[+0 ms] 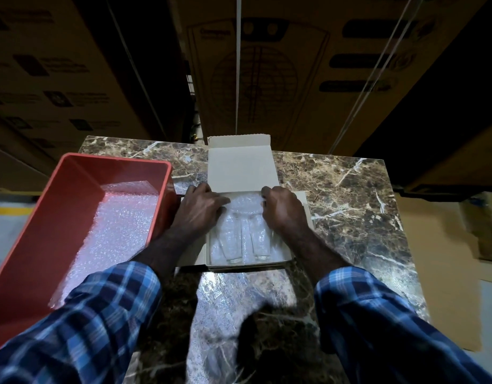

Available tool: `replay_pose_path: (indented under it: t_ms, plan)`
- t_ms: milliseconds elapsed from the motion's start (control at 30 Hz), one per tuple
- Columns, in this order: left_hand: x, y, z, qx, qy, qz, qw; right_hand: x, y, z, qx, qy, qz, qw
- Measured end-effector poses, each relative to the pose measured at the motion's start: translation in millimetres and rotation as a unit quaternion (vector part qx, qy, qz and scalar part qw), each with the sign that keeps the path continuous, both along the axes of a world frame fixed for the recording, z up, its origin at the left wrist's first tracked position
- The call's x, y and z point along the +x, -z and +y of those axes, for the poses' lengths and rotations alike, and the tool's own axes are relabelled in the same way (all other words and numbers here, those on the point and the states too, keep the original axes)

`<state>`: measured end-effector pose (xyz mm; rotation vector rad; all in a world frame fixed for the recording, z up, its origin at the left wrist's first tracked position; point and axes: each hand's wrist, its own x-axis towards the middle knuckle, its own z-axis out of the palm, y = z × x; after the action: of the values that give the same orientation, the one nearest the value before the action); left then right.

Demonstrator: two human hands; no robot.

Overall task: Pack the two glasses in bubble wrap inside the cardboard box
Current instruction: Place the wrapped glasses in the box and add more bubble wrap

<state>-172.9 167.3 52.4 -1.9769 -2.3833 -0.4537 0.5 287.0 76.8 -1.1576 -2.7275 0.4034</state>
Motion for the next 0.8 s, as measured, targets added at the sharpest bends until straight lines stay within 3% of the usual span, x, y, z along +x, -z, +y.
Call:
replay_pose_path:
  t_ms: [167,333,500,667,800]
  plan:
    - [7.5,-7.2,9.9,-0.098,-0.040,0.046,0.993,2.4,6.8,-4.7,0.069,-0.072,-0.033,0.994]
    - [9.9,-12.7,16.6,-0.176,-0.041,0.105,0.978,-3.1,-2.9,7.2,0.021,-0.089,-0.152,0.984]
    - [10.9,-11.5,18.7,-0.176,-0.056,0.097,0.978,-5.0,-9.9,18.6,0.049,-0.139,-0.227,0.963]
    - [13.3,-6.3,13.6,-0.111,-0.104,0.054,0.987,-2.9,-1.2,22.3,0.063,-0.123,-0.227,0.964]
    - [16.0,-9.3,14.9,-0.153,-0.176,0.054,0.971,-1.0,8.7,21.8,0.032,-0.075,-0.209,0.974]
